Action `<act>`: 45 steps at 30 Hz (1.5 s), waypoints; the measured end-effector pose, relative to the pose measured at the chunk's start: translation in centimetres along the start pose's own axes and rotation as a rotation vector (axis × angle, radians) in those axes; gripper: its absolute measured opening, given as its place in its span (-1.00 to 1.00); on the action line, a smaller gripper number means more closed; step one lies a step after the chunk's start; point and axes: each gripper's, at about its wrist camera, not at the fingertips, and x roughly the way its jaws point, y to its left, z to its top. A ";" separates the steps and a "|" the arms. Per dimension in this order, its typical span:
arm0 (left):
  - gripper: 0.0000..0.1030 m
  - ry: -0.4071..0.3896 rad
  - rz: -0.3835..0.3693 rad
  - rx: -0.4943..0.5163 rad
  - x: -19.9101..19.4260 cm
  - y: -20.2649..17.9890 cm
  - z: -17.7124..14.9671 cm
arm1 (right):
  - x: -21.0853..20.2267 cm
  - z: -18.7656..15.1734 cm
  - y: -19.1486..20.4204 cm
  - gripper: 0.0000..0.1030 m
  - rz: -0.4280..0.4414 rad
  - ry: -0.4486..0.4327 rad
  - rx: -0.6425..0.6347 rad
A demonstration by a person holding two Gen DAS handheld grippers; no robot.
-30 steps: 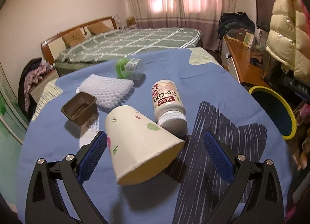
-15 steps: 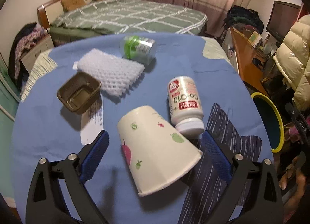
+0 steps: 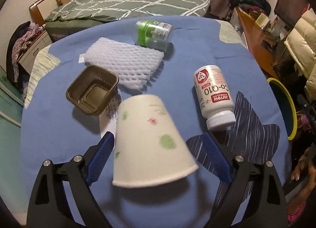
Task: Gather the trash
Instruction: 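Carry the paper cup over the yellow bin and release it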
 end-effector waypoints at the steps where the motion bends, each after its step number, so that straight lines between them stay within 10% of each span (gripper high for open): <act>1: 0.75 0.011 0.014 0.011 0.2 -0.1 0.3 | 0.0 0.0 0.0 0.06 0.002 0.002 0.000; 12: 0.38 0.136 0.016 0.066 1.6 -0.1 0.6 | 0.2 0.0 -0.1 0.06 0.035 0.021 0.003; 23: 0.33 0.020 -0.040 0.183 -3.7 -3.2 -1.0 | -0.5 0.2 -0.5 0.06 0.061 0.011 0.018; 45: 0.33 -0.071 -0.265 0.576 -2.7 -31.3 0.7 | -9.1 0.0 -14.0 0.07 -0.136 -0.089 0.025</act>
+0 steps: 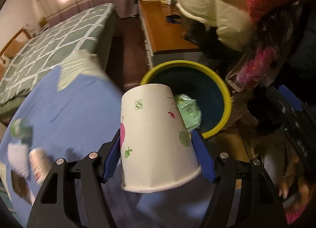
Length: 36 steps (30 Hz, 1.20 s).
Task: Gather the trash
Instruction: 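Carry the paper cup over the yellow bin and release it, then move the right gripper back to the table toward the white supplement bottle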
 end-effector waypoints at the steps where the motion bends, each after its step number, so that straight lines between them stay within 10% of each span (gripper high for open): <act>1: 0.33 0.007 -0.012 0.010 0.8 -0.8 0.7 | 0.1 -0.1 -0.5 0.07 -0.004 0.004 0.006; 18: 0.67 -0.011 -0.062 -0.025 3.5 -2.5 3.0 | 1.8 -0.9 -1.9 0.17 -0.018 0.043 0.043; 36: 0.82 -0.294 0.285 -0.450 -12.0 18.8 -17.4 | 1.6 -2.9 12.9 0.17 0.184 0.086 -0.177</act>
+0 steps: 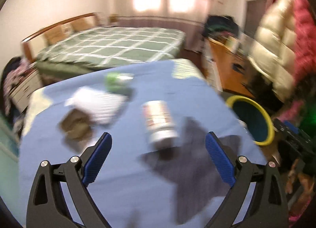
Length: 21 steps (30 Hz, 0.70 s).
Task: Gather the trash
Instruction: 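Move the right gripper back to the table toward the white supplement bottle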
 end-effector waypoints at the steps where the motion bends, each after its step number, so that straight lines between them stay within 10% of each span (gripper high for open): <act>1: 0.82 -0.011 0.031 -0.019 -0.2 1.6 -0.3 | 0.1 0.1 1.5 0.17 0.014 -0.001 -0.025; 14: 0.82 -0.091 0.307 -0.225 -0.2 18.1 -4.6 | 1.9 1.5 18.2 0.17 0.237 0.040 -0.237; 21: 0.82 -0.100 0.298 -0.287 0.4 19.6 -5.6 | 5.5 1.1 21.2 0.17 0.247 0.126 -0.253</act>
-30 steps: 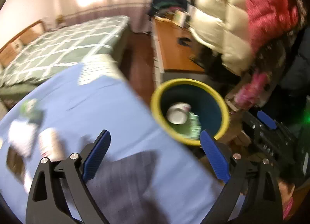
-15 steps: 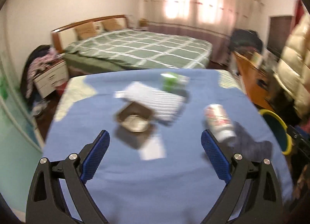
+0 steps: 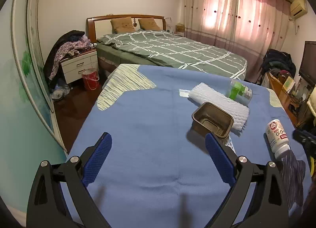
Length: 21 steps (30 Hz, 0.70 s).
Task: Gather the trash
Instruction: 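Move the right gripper back to the table toward the white supplement bottle, then grasp the white supplement bottle with the right gripper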
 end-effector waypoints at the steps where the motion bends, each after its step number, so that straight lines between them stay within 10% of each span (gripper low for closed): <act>1: 0.82 0.003 0.000 0.004 0.2 0.0 -0.1 | 0.5 -0.1 0.1 0.17 -0.001 0.011 0.002; 17: 0.84 0.008 -0.010 0.025 0.4 -1.3 -0.8 | 3.0 -1.4 2.1 0.17 0.036 0.057 -0.049; 21: 0.84 0.005 -0.012 0.034 0.1 -1.5 -0.9 | 3.2 -1.4 1.9 -0.13 0.081 0.074 -0.037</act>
